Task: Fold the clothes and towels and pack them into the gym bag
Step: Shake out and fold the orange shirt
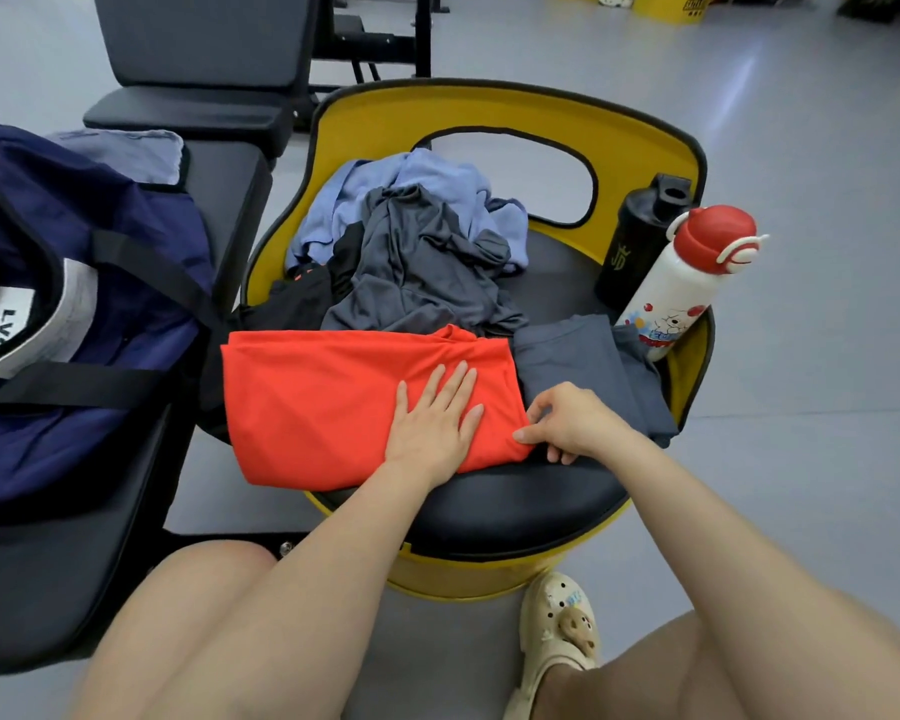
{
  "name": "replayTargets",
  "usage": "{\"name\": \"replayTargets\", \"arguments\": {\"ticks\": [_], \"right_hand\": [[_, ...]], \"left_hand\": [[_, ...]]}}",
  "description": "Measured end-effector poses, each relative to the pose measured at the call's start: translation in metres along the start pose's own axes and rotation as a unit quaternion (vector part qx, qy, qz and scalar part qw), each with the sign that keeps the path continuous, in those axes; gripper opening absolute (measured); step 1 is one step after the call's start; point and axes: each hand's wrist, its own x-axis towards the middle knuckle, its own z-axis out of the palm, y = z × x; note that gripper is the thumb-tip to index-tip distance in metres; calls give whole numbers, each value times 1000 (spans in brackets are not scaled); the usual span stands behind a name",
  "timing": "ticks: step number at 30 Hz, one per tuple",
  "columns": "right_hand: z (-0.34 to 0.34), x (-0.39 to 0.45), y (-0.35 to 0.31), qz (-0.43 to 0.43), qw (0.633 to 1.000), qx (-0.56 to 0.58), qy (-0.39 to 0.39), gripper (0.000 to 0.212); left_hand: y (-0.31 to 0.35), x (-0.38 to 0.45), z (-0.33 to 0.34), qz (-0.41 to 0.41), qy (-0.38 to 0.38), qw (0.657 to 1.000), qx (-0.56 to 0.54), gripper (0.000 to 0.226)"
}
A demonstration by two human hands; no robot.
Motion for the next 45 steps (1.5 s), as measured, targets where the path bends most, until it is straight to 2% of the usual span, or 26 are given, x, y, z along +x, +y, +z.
{"name": "replayTargets", "arguments": {"ticks": [2, 4, 6, 8, 10, 14, 16, 19, 21, 24, 26, 30, 33, 37, 40, 42, 45], "right_hand": [[-1, -5, -6, -4, 1000, -11, 25, 23], [-1, -10, -14, -33, 992, -79, 90, 22], [5, -11, -21, -88, 968, -156, 177, 25], [17, -8, -26, -158, 948, -176, 213, 27], [31, -2, -31, -230, 933, -180, 211, 34], [66, 21, -43, -322, 905, -226, 162, 48], [83, 30, -46, -311, 904, -256, 146, 57], [97, 42, -41, -283, 901, -285, 164, 79], [98, 49, -38, -256, 906, -286, 178, 81], [99, 52, -37, -242, 910, -280, 187, 80], [100, 52, -38, -250, 909, -267, 198, 78], [87, 57, -50, -290, 893, -225, 262, 66], [81, 62, -64, -318, 883, -210, 272, 60], [87, 69, -74, -352, 877, -195, 263, 48], [93, 72, -76, -361, 863, -174, 307, 39], [91, 75, -78, -349, 858, -157, 343, 34], [85, 84, -77, -332, 854, -148, 374, 27]], "left_hand": [[-1, 0, -1, 6, -4, 1000, -2, 54], [-1, 1, -4, 19, -5, 1000, -9, 53], [-4, -1, -9, 27, 11, 1000, -10, 52], [-13, -6, -14, 15, 55, 998, 5, 51], [-28, -10, -19, -8, 92, 995, 30, 52], [-57, -15, -23, -11, 92, 992, 82, 53], [-67, -18, -26, 16, 95, 990, 102, 60], [-84, -18, -33, 48, 100, 986, 122, 57], [-97, -16, -43, 41, 148, 981, 116, 52], [-117, -18, -62, -24, 245, 967, 58, 31], [-132, -23, -71, -66, 275, 958, 44, 21], [-155, -31, -81, -129, 246, 960, 39, 30], [-164, -32, -86, -177, 238, 955, -3, 29], [-163, -31, -94, -181, 271, 938, -121, 16], [-154, -30, -102, -157, 320, 909, -214, 12], [-150, -25, -107, -142, 340, 898, -240, 11], [-151, -17, -108, -149, 328, 897, -255, 11]]}}
